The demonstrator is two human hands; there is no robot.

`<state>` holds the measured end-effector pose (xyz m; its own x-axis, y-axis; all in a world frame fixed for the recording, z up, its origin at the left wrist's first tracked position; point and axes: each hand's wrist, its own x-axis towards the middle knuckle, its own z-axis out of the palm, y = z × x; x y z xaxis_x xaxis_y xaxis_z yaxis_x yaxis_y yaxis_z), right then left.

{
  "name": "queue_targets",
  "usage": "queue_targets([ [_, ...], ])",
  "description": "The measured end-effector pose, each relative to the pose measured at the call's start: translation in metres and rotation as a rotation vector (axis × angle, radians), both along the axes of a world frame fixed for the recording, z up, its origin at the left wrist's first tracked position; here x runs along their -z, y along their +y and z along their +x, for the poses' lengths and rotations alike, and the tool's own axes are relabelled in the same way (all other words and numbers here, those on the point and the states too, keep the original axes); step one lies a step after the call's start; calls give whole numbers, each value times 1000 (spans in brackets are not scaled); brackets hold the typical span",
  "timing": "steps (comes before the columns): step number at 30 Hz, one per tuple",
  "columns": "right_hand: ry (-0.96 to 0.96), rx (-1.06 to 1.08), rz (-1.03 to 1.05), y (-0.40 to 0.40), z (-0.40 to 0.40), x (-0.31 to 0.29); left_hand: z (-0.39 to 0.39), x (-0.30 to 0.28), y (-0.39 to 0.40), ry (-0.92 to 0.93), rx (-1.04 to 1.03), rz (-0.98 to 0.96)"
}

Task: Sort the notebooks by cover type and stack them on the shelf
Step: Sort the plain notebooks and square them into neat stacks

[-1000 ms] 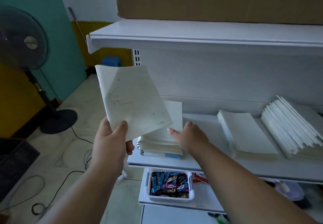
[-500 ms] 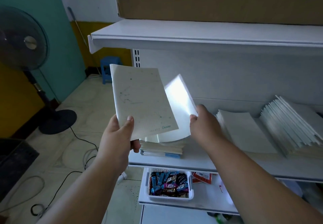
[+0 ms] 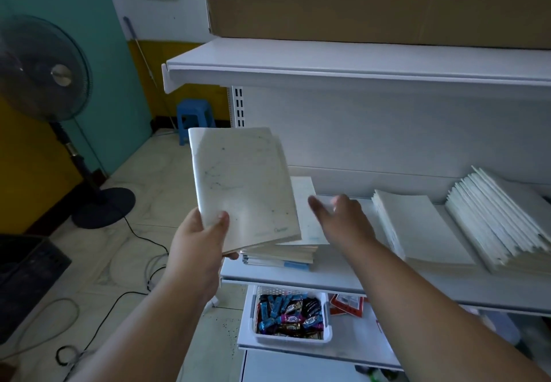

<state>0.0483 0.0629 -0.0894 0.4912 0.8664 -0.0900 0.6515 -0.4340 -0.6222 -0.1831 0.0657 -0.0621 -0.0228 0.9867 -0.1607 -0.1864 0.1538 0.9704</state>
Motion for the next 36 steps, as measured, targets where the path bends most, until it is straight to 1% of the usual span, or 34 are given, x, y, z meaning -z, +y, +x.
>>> queue_targets([
  [1, -58, -15, -140, 0, 3, 8, -3, 2, -1, -12, -7, -8],
  [2, -55, -58, -218, 0, 4, 15, -6, 3, -1, -22, -16, -19],
  [3, -38, -102, -239, 0, 4, 17, -9, 3, -1, -24, -25, -30],
  [4, -50, -119, -225, -1, 3, 16, -11, 4, 0, -28, -33, -40],
  [6, -114, -54, -127, 1, 1, 9, -14, 3, 1, -60, -33, -42],
  [7, -117, -18, -68, 1, 0, 5, -15, 2, 0, -75, -26, -42],
  [8, -75, -9, -3, 1, -1, 0, -16, 1, -1, -90, -22, -45],
  [9, 33, -19, 75, -2, -3, -5, -15, 0, -3, -105, -22, -48],
  [10, 200, -32, 168, -5, -6, -11, -14, -2, -5, -118, -20, -48],
  [12, 654, -53, 315, -18, -16, -24, -9, -7, -9, -134, -27, -28],
  [13, 857, -61, 348, -24, -21, -29, -4, -8, -10, -116, -39, -5],
  [14, 1013, -77, 365, -29, -25, -33, 0, -8, -11, -62, -52, 28],
  [15, 1116, -92, 374, -33, -27, -34, 4, -7, -11, 11, -52, 64],
  [17, 1235, -119, 363, -40, -25, -36, 14, -6, -13, 111, -12, 94],
  [21, 1262, -193, 287, -57, -2, -37, 40, -2, -19, 134, 52, 51],
  [23, 1245, -175, 253, -62, 19, -36, 56, 3, -25, 157, 73, 68],
  [24, 1171, -120, 241, -61, 32, -36, 65, 6, -27, 177, 91, 85],
  [27, 801, 89, 279, -51, 77, -39, 104, 15, -34, 340, 206, 174],
  [29, 640, 186, 331, -46, 110, -40, 140, 17, -38, 446, 307, 198],
  [30, 568, 199, 321, -45, 129, -39, 159, 19, -39, 486, 356, 196],
  [32, 354, 186, 196, -46, 166, -38, 196, 25, -35, 587, 431, 181],
  [34, 151, 140, 37, -43, 203, -35, 230, 34, -26, 672, 456, 182],
  [36, 6, 86, -94, -31, 233, -31, 263, 43, -18, 742, 468, 167],
])
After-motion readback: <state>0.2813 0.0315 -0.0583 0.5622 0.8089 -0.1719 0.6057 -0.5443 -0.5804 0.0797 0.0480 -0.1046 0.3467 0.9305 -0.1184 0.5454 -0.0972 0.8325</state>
